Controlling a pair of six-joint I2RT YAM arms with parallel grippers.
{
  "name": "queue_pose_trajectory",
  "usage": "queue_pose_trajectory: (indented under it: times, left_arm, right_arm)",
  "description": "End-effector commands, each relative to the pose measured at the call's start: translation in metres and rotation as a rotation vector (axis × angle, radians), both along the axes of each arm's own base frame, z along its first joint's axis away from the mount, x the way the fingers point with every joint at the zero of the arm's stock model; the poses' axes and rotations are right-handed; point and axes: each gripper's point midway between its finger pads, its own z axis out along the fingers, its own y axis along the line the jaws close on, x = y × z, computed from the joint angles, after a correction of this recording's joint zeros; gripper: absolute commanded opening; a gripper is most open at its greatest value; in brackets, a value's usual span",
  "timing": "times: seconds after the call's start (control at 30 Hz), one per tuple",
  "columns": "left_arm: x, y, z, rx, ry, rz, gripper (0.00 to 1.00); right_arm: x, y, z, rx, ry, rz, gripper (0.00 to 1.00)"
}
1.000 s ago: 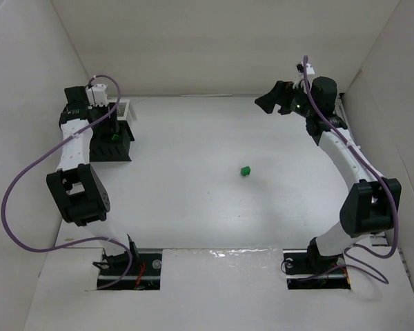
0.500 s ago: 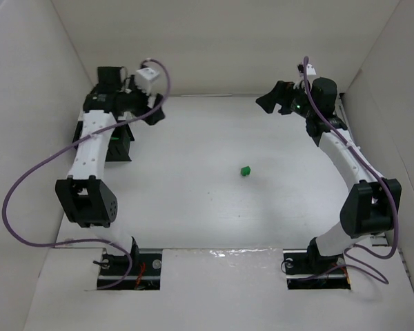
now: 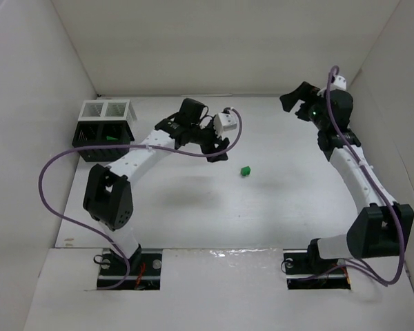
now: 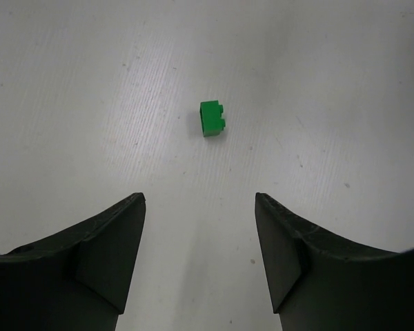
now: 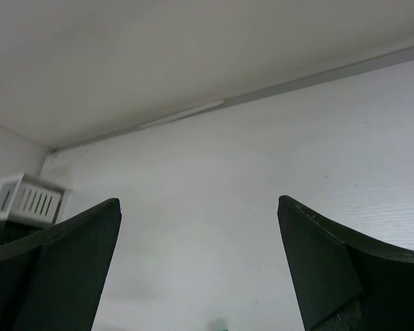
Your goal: Sort the legos into containers by color
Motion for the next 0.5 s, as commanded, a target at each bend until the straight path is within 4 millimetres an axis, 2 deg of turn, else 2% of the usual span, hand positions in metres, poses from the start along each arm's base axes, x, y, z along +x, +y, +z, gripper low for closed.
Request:
queue_pose_trajectory:
  times: [0.0,0.03,0.1,0.13,0.17,0.2,0.3,0.33,0.37,0.4,0.43,0.47]
  left_arm:
    - [0.01,-0.033,-0.004,-0.065,-0.052,0.033,0.61]
    - [0.008,-0.04,-0.016,-0.051,-0.032,0.029,0.61]
    - [-0.001,-0.059,-0.026,-0.038,-0.007,0.018,0.59]
    - [0.001,-0.067,-0.025,-0.044,-0.001,0.016,0.59]
    - [-0.003,-0.075,-0.038,-0.034,0.035,0.001,0.59]
    - [-0.001,-0.077,-0.042,-0.032,0.05,0.008,0.59]
    - [-0.001,-0.093,-0.054,-0.032,0.083,-0.004,0.61]
    - [-0.001,-0.097,-0.059,-0.02,0.081,-0.003,0.63]
    - [0.003,-0.101,-0.056,-0.029,0.081,0.002,0.63]
    - [0.007,-0.105,-0.064,-0.026,0.084,0.002,0.63]
    - [0.01,-0.106,-0.068,-0.019,0.093,0.017,0.63]
    - [0.012,-0.108,-0.07,-0.018,0.094,0.017,0.63]
  right_arm:
    - [-0.003,-0.036,0.023,0.08,-0.062,-0.172,1.0]
    - [-0.008,-0.042,0.028,0.089,-0.073,-0.191,1.0]
    - [-0.013,-0.047,0.023,0.088,-0.062,-0.204,1.0]
    - [-0.019,-0.045,0.022,0.089,-0.061,-0.192,1.0]
    - [-0.021,-0.049,0.02,0.099,-0.059,-0.202,1.0]
    - [-0.022,-0.047,0.018,0.1,-0.049,-0.191,1.0]
    - [-0.032,-0.056,0.017,0.102,-0.05,-0.2,1.0]
    - [-0.033,-0.059,0.01,0.102,-0.035,-0.201,1.0]
    - [-0.038,-0.064,0.013,0.113,-0.045,-0.215,1.0]
    - [-0.04,-0.061,0.017,0.115,-0.054,-0.203,1.0]
    - [-0.041,-0.068,0.009,0.114,-0.033,-0.219,1.0]
    - [-0.044,-0.071,0.014,0.116,-0.048,-0.22,1.0]
